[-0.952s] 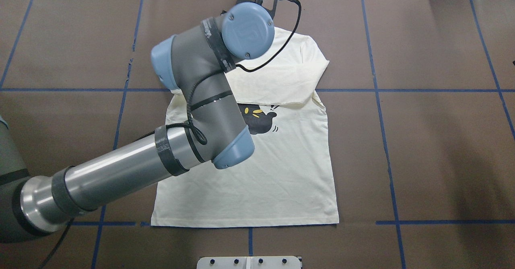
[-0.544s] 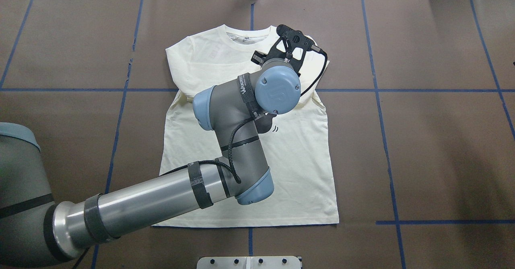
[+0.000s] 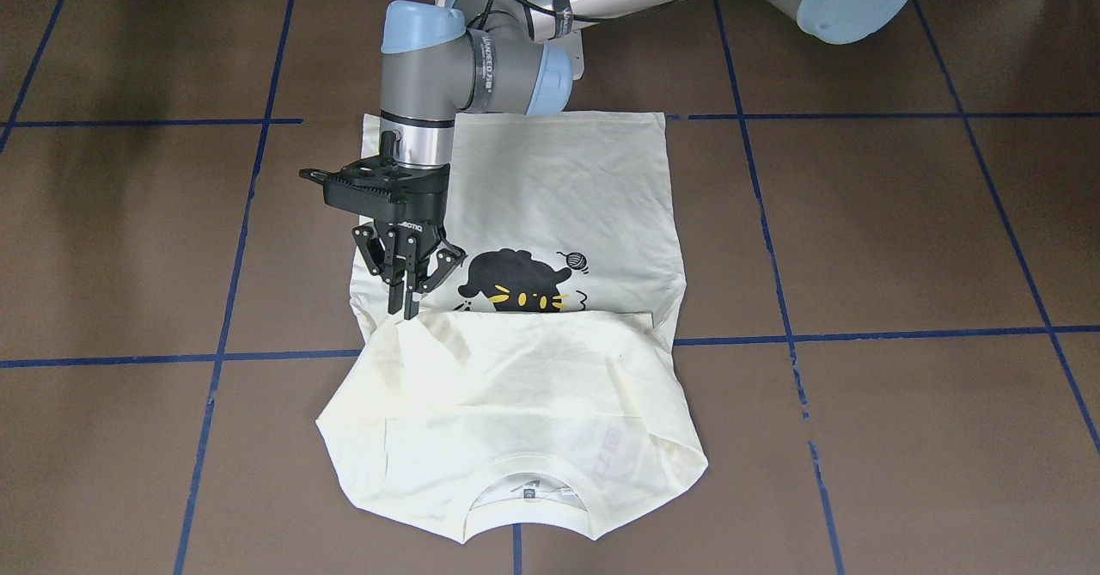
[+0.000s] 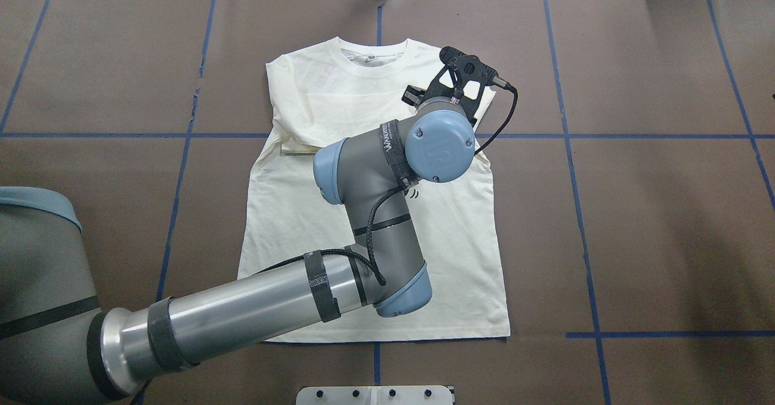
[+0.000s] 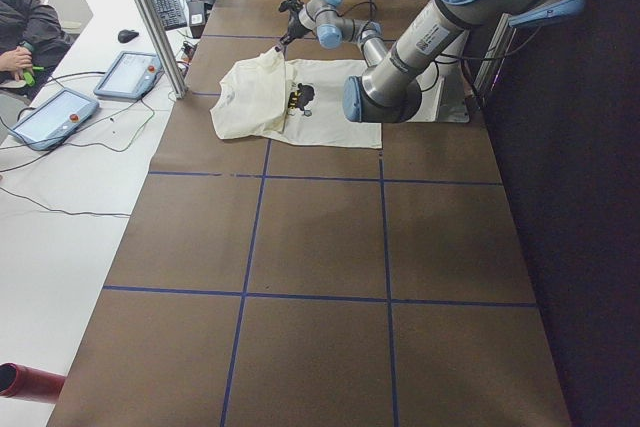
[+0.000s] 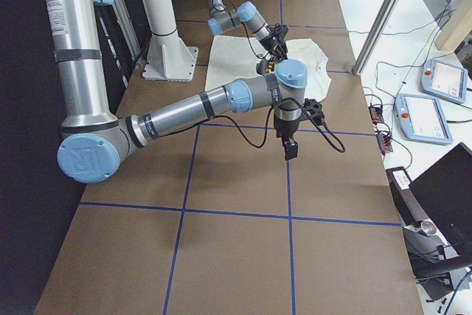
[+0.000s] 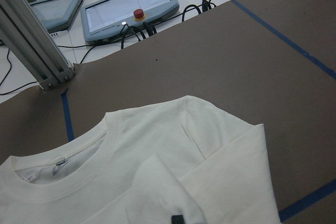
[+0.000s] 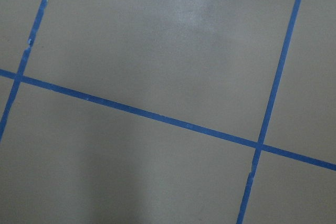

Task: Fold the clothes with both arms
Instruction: 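Fold the other sleeve across the chest with the left gripper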

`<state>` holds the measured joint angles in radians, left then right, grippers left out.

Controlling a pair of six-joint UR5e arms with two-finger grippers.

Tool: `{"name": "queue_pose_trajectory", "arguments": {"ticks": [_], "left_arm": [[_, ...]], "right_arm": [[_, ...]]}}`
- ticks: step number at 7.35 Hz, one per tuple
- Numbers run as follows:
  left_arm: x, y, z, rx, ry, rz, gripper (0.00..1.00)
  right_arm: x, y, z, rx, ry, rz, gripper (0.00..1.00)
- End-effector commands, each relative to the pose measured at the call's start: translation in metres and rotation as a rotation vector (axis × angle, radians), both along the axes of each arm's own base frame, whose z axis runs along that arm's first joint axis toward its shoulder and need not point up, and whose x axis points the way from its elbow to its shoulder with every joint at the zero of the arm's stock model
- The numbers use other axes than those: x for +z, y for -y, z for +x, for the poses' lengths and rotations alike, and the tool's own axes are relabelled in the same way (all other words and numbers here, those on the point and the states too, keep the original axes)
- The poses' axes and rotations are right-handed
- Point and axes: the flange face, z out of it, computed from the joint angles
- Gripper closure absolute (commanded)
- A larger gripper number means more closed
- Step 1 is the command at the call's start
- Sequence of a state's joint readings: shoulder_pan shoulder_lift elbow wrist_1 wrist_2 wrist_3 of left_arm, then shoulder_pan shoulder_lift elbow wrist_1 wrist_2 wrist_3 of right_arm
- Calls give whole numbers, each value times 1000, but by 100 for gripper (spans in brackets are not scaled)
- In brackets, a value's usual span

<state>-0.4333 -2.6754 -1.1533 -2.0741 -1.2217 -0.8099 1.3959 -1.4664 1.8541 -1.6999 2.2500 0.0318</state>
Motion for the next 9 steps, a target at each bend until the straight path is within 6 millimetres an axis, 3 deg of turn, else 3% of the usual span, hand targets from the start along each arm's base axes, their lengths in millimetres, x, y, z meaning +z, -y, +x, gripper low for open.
{"name": "queue_pose_trajectory", "arguments": {"ticks": [1, 3, 5, 6, 7, 8, 9], "left_arm": [[5, -5, -2, 64, -146, -83, 0], [16, 57, -68, 226, -102, -166, 0], [60, 93, -181, 304, 73, -143, 0], [97, 115, -243, 355, 141, -135, 0], [137, 128, -291, 363, 187, -116, 0], [169, 145, -330, 396, 264, -65, 0], [205, 159, -373, 450, 322, -25, 0]], "right_arm": [[-4, 1, -1, 5, 2, 6, 0], [-27, 10, -16, -23, 27, 46, 0], [-88, 31, -69, -25, 67, 76, 1], [-123, 38, -112, -9, 91, 59, 0], [-163, 43, -156, 8, 93, 68, 0], [-192, 35, -216, 66, 82, 18, 0], [-218, 30, -261, 121, 70, -3, 0]]}}
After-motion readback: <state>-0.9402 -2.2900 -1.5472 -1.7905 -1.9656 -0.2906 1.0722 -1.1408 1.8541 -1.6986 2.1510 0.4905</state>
